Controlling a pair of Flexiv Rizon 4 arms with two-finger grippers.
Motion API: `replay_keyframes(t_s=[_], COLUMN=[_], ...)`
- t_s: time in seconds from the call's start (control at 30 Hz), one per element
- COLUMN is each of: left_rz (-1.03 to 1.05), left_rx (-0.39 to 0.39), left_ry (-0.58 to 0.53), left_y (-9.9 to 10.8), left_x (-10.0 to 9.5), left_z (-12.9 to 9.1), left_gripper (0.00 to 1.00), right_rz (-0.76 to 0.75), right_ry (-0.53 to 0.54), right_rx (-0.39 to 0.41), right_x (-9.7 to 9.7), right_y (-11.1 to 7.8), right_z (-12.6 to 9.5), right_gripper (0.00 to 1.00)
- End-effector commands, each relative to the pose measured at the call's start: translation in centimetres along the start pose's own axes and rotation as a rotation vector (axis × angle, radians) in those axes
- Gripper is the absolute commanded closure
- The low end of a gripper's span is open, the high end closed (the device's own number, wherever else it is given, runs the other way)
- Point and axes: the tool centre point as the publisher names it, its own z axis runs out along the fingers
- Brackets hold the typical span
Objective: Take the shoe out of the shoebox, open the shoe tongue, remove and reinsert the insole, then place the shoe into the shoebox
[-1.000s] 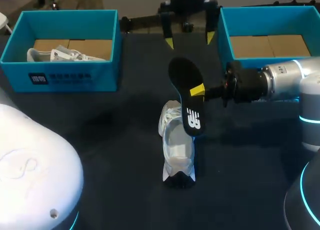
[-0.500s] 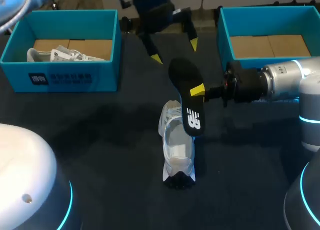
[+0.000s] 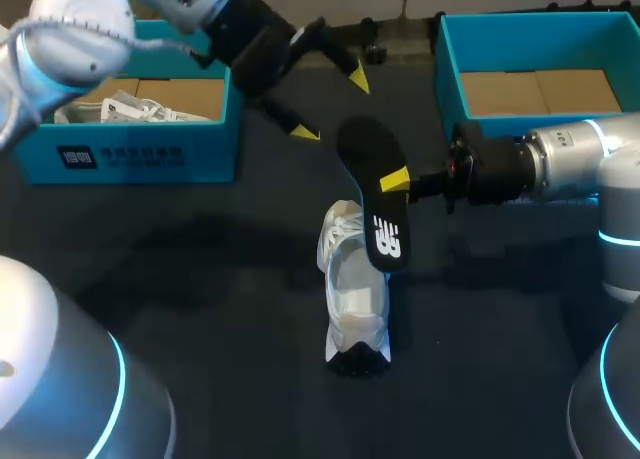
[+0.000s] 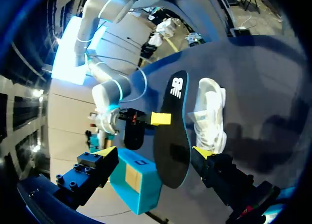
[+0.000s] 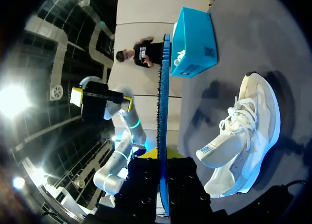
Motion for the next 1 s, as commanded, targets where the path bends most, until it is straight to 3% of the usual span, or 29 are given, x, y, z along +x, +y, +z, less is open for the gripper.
replay_keyframes(t_s=[0.03,0.13,0.4,0.6,0.93,1.0], left_rz=[0.006,0.027,0.060,0.053,0.053,0.071], left_rx=[-0.005,0.000,0.004,-0.031,-0.031,-0.067], left_ry=[-0.249,-0.309,-0.397,-0.598,-0.598,-0.621], left_y=[-0.4,-0.7,-1.0,-1.0,-1.0,-1.5], left_x=[0.8,2.9,5.5,8.1,8.1,7.9], left_z=[0.1,-0.2,-0.4,-0.4,-0.4,0.6], left_gripper=[0.00,0.00,0.00,0.00,0.00,0.00], right_rz=[0.000,0.000,0.000,0.000,0.000,0.000], right_ry=[-0.001,-0.001,-0.001,-0.001,-0.001,-0.001], right_rx=[0.000,0.000,0.000,0.000,0.000,0.000], right_x=[0.0,0.0,0.0,0.0,0.0,0.0], right_y=[0.0,0.0,0.0,0.0,0.0,0.0], right_z=[0.1,0.1,0.1,0.1,0.1,0.1], right_gripper=[1.00,1.00,1.00,1.00,1.00,1.00])
